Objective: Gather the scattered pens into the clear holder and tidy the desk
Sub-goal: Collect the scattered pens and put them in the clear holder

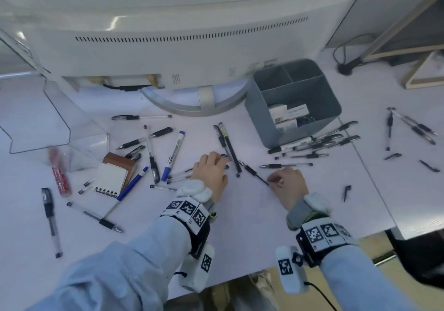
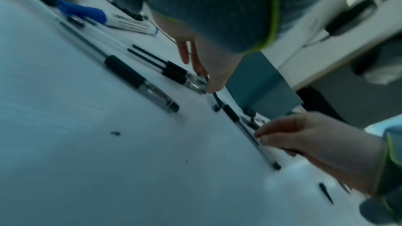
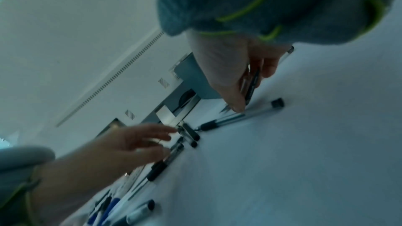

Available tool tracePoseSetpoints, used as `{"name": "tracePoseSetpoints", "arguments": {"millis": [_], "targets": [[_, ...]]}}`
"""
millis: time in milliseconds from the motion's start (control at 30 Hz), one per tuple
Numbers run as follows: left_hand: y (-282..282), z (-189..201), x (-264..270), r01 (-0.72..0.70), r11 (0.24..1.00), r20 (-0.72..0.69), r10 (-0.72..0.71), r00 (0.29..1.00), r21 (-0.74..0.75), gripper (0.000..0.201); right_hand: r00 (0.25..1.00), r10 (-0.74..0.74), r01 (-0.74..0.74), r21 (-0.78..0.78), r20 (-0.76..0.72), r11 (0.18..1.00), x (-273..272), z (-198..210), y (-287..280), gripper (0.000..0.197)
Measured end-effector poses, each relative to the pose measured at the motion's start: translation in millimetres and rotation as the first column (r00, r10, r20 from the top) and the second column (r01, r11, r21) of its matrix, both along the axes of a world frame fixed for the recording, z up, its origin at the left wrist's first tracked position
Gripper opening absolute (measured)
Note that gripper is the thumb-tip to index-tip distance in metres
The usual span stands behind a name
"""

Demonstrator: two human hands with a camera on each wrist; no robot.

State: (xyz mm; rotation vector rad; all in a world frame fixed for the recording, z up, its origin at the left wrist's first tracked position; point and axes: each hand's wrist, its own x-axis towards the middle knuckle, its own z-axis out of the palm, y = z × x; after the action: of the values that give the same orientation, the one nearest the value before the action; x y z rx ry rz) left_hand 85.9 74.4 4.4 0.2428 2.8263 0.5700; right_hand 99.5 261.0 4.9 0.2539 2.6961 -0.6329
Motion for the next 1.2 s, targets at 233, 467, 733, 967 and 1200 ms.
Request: {"name": "tracePoseSetpoints", "arguments": {"millis": [233,467,733,967,1200], "targets": [[37,13,-3,-0.029,0.997,0.242,0.013,0.97,0.065,0.032,0.989,0.109,-0.103,-0.07,0.099,0.992,13,7,-19,0.022],[60,28,-24,0.028,0.999,0.24,-0.019,0.971,-0.035,0.033,0.983,-0.181,0.142,-0.465,-0.04,0.874,2,26,0,0.005],[49,44,-18,0.043,0.941,0.116,-0.087,0.989,0.336,0.016,0.737,-0.672,0.45,-0.689,-0.072,0.568,-42,36,31,0.027],[56,37,-19,0.057,0.93,0.069,-0.088,0.994,0.362,0.013,0.81,-0.582,0.372,-0.706,-0.069,0.602,-38,18,30,0.029],[52,37,-25,0.033,0.929,0.06,-0.059,0.996,0.369,0.012,0.727,-0.671,0.442,-0.847,0.145,0.295,-45,12,31,0.023]]}}
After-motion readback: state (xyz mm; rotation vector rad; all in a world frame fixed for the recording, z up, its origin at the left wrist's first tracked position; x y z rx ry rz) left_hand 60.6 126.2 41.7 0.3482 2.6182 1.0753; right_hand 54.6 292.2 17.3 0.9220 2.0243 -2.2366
